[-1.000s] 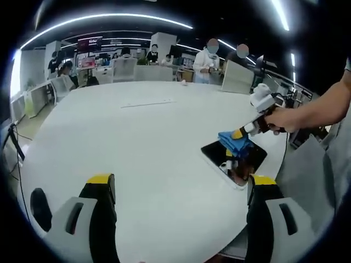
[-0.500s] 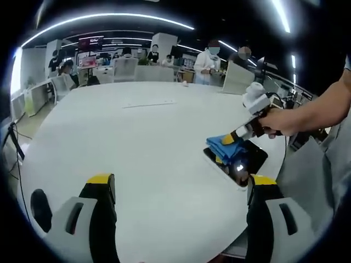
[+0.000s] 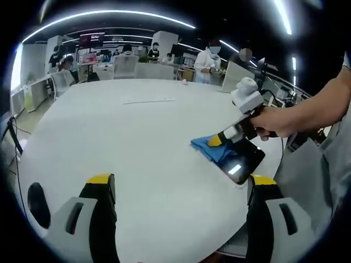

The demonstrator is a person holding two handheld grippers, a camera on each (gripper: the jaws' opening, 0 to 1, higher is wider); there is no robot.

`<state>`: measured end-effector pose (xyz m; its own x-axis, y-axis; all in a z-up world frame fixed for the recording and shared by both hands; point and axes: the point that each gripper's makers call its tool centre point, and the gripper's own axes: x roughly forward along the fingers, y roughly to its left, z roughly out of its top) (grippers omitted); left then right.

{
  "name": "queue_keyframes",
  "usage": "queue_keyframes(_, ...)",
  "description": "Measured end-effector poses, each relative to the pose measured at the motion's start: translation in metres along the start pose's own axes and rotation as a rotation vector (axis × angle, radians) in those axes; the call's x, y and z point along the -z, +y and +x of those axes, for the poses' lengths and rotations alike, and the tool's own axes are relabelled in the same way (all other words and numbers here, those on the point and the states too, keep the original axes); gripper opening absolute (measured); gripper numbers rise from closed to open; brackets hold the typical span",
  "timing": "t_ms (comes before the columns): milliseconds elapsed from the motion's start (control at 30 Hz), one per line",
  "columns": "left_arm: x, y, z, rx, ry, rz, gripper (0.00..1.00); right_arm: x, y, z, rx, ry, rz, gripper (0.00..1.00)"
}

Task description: Wipe the mirror surface with the cleaning cloth until all visible marks leave the cleaned area.

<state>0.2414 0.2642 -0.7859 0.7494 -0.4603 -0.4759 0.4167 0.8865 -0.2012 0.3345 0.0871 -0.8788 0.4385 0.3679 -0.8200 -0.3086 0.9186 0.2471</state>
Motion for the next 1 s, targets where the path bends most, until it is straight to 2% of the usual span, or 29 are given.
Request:
queue_keyframes(200, 0.0, 0.004, -0.001, -0.016, -0.006, -0.007, 0.99, 0.0, -0.001, -0.001, -0.01, -0.008, -0.032, 0.0)
queue_keyframes(300, 0.0, 0.002, 0.0, -0.013, -0.008, -0.005, 0.99, 0.001, 0.001, -0.001, -0.002, -0.012, -0.077, 0.0)
queue_keyframes(500, 0.0, 0.003, 0.001, -0.008, 0.0, 0.006, 0.99, 0.002, 0.0, -0.002, -0.004, -0.023, -0.058, 0.0)
queue_keyframes(667, 0.001, 0.003, 0.004, -0.003, 0.002, 0.004, 0.99, 0.009, 0.002, -0.007, -0.01, -0.017, -0.063, 0.0)
queue_keyframes(700, 0.004, 0.001, 0.005, 0.003, 0.008, 0.006, 0.99, 0.012, 0.004, -0.008, -0.013, -0.018, -0.081, 0.0)
queue_keyframes(900, 0.013, -0.016, 0.007, 0.033, 0.034, 0.02, 0.99, 0.021, 0.007, -0.013, -0.027, -0.017, -0.064, 0.0)
queue_keyframes(1000, 0.012, -0.019, 0.007, 0.017, 0.03, 0.031, 0.99, 0.025, 0.009, -0.014, -0.04, -0.006, -0.069, 0.0)
